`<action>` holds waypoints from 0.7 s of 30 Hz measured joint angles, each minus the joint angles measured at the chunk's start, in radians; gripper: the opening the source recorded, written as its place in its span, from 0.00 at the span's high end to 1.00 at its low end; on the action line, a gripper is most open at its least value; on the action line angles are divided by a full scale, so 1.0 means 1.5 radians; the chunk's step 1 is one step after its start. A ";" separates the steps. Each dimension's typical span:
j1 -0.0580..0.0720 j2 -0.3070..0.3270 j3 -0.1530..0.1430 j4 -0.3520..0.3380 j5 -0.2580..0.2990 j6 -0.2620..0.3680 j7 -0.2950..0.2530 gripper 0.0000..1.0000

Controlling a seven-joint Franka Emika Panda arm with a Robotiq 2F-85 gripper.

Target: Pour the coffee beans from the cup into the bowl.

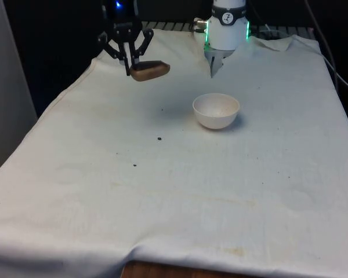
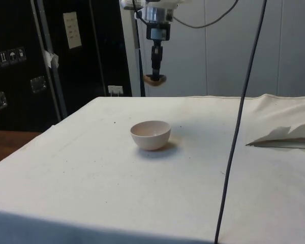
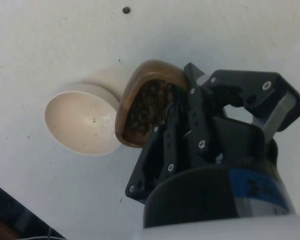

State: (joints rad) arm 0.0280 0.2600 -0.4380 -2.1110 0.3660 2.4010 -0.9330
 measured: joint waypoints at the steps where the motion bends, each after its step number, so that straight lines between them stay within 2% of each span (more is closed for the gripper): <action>1: 0.000 -0.002 0.001 -0.002 0.000 0.000 0.001 1.00; 21: 0.001 -0.042 0.035 -0.060 -0.001 0.023 0.039 1.00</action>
State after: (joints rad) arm 0.0300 0.1970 -0.3860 -2.2010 0.3640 2.4350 -0.8750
